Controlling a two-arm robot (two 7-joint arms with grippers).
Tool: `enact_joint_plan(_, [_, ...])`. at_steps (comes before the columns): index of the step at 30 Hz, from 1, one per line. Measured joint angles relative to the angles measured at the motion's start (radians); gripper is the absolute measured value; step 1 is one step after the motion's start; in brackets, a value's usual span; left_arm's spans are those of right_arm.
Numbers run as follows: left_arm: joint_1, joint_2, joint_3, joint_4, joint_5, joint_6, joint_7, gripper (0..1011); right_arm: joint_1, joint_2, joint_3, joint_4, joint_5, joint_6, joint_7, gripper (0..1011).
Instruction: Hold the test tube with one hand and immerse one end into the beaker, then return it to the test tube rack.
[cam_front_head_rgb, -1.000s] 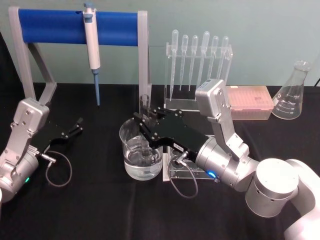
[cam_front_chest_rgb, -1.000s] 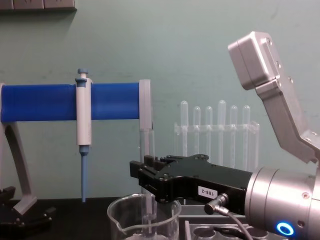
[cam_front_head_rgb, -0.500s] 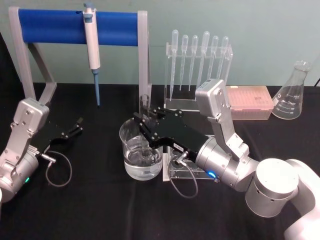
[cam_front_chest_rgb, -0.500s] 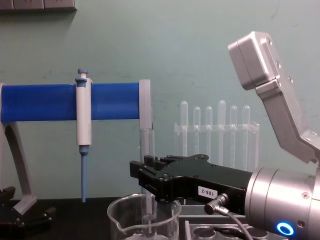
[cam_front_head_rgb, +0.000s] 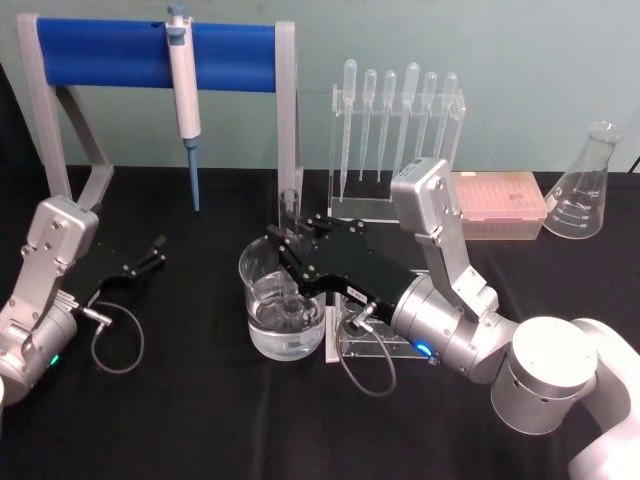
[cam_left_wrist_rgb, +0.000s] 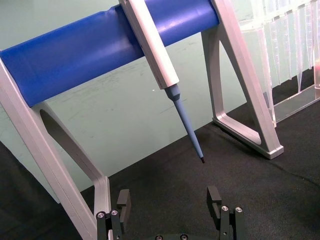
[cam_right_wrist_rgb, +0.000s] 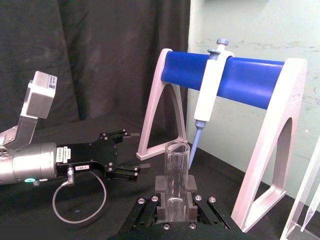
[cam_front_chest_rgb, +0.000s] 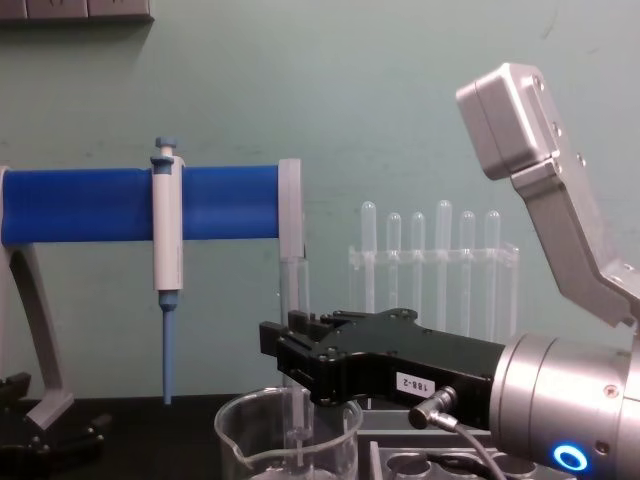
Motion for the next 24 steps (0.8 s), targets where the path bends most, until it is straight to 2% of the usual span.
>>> enact_joint_plan(24, [0.000, 0.000, 0.000, 0.000, 0.000, 0.000, 0.000, 1000, 0.000, 0.000, 0.000, 0.000, 0.000, 0.000, 0.000, 224])
